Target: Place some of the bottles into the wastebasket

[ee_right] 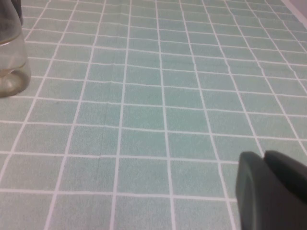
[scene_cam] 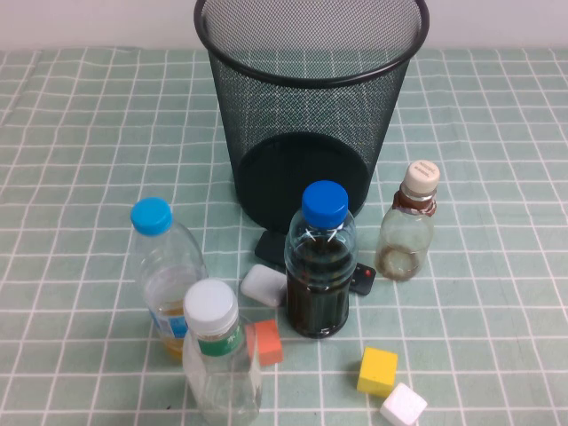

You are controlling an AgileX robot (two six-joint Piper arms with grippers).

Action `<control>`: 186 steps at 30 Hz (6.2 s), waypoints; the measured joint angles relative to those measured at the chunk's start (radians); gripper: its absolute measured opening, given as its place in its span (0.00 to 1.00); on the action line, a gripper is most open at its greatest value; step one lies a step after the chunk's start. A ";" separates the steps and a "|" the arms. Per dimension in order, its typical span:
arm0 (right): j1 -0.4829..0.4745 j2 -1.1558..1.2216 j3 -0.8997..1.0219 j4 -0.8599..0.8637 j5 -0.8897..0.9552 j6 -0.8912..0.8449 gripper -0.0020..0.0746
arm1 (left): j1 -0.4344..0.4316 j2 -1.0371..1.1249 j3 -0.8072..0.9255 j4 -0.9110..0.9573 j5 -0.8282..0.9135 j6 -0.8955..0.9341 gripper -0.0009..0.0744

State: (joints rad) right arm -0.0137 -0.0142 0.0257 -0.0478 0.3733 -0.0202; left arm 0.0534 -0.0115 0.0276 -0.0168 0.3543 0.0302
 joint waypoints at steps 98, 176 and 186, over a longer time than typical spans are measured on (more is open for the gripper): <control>0.000 0.000 0.000 0.000 0.000 0.000 0.02 | -1.014 0.648 -0.394 -0.397 -0.429 0.503 0.18; 0.000 0.000 0.000 0.000 0.000 0.000 0.01 | -0.693 1.742 -2.332 -0.330 0.492 0.425 0.45; 0.000 0.000 0.000 0.000 0.000 0.000 0.01 | -0.541 2.043 -2.466 -0.500 0.497 0.515 0.45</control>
State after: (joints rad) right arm -0.0137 -0.0142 0.0257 -0.0478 0.3733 -0.0202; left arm -0.4876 2.0313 -2.4385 -0.5169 0.8511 0.5450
